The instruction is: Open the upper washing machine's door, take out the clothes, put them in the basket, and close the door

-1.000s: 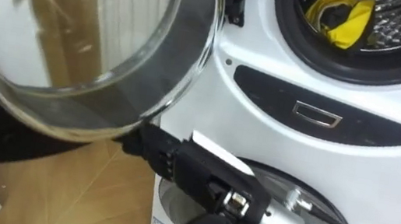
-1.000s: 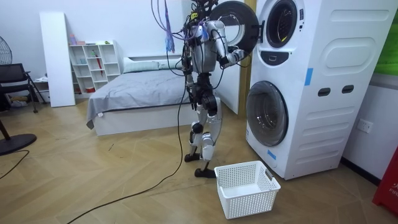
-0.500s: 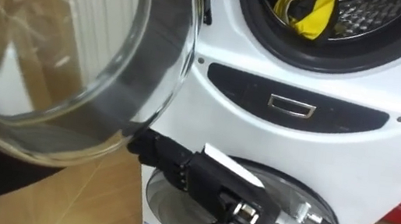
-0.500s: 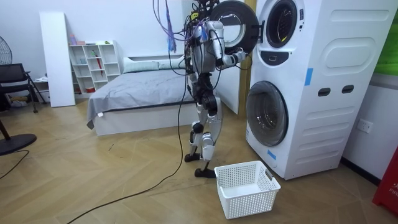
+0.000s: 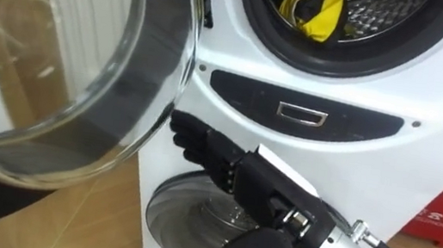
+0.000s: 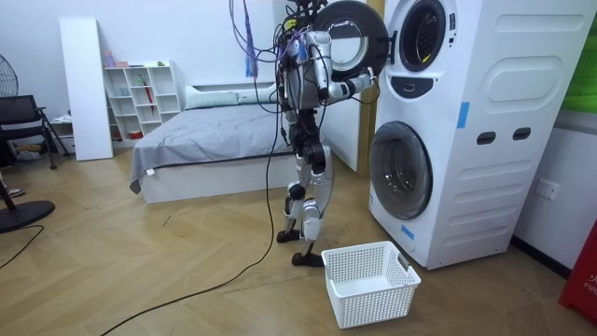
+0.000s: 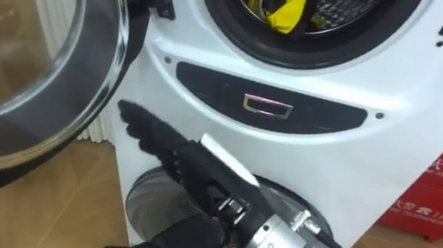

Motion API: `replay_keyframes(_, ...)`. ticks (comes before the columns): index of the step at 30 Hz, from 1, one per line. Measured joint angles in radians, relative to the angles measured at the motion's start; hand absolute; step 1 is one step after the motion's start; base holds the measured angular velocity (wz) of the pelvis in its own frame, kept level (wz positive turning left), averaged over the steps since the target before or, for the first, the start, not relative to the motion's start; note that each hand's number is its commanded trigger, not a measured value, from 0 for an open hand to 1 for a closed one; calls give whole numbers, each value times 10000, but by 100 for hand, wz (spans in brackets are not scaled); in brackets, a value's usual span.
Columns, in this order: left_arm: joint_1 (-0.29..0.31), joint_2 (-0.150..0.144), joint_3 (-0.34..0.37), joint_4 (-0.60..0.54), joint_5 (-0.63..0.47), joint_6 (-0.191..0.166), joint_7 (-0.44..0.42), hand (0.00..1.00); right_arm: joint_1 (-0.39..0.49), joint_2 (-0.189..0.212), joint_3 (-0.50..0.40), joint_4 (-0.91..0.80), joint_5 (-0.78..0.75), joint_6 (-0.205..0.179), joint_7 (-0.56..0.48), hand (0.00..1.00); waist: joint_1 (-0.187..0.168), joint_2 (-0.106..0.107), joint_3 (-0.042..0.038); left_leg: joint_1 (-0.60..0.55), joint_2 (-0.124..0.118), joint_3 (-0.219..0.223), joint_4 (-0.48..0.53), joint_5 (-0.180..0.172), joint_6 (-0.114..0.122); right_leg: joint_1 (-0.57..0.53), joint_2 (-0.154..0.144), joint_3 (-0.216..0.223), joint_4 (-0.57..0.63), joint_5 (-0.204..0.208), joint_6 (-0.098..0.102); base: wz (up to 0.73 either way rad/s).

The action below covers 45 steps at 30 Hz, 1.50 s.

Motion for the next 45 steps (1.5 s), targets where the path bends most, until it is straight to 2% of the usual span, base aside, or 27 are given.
replay_keyframes(5, 55, -9, 148, 3, 3, 60, -7, 0, 28, -18, -729, -111, -599, 0, -634, 0, -106, 32, 20, -14, 0, 15, 7, 0, 0, 1, -2, -15, -6, -1, 0, 0)
replay_keyframes(8, 263, -17, 410, -11, 10, 78, 36, 0, 27, 3, -1231, -115, -925, 0, -1311, 0, -351, 16, 5, -6, 0, 37, 7, -1, 0, 2, -9, -24, 0, 0, 1, 0)
replay_keyframes(11, 333, -143, 808, -53, 37, 252, 36, 0, 29, -6, -1793, -123, -1672, 0, -2017, 0, -566, 65, -15, -1, -5, 38, 5, 0, 0, -19, -12, 4, 9, 0, 3, -2)
replay_keyframes(13, 319, -246, 1116, -95, 122, 282, 36, 0, 29, -14, -2158, -201, -2220, 9, -2454, 0, -703, 109, -85, 10, -4, 60, 6, 0, 0, -32, -7, 40, 19, 0, 2, -5)
replay_keyframes(16, 146, -286, 1243, -116, 449, 457, 36, 0, -86, -23, -2520, -256, -2766, 32, -3108, 0, -781, 128, -139, 42, 13, 137, 2, 1, 0, -9, 3, 56, 35, 4, -3, -3)
replay_keyframes(18, 6, -287, 1232, -144, 443, 508, 36, 0, -121, -30, -2556, -255, -3072, 82, -3614, 0, -789, 120, -141, 87, 32, 261, -5, 1, 1, -9, 12, 79, 69, 9, -13, -8)
replay_keyframes(23, -443, -379, 1162, -235, 353, 697, 36, 0, -372, -26, -2474, -213, -3907, 406, -4469, 0, -733, 109, -76, 190, 38, 460, -101, 0, 1, -94, 13, 274, 192, 7, -12, -11)
replay_keyframes(25, -551, -413, 1150, -108, 357, 698, 35, 0, -751, -24, -2322, -190, -4075, 610, -4694, 0, -743, 39, -35, 170, 36, 506, -101, 1, 1, -160, 8, 331, 228, 16, -9, -11)
replay_keyframes(30, -595, -394, 1150, -333, 356, 972, 2, 0, -1841, -29, -2300, -121, -4112, 890, -5211, 0, -673, -79, -42, 179, 24, 507, -95, 1, 2, -175, 37, 410, 192, 26, 7, 0)
replay_keyframes(37, -617, -503, 1155, -657, -3, 1231, -30, 0, -3010, -24, -2072, 684, -3972, 1380, -5338, 0, -298, -91, -52, 213, 38, 467, -103, 1, 2, -160, 36, 457, 245, 35, -4, -2)
replay_keyframes(45, -645, -495, 1160, -787, -91, 1340, -55, 0, -3730, -28, -1647, 962, -3985, 1655, -5300, 0, -97, -143, -31, 187, 33, 399, -138, 1, 2, -175, 29, 418, 215, 35, -3, 0)
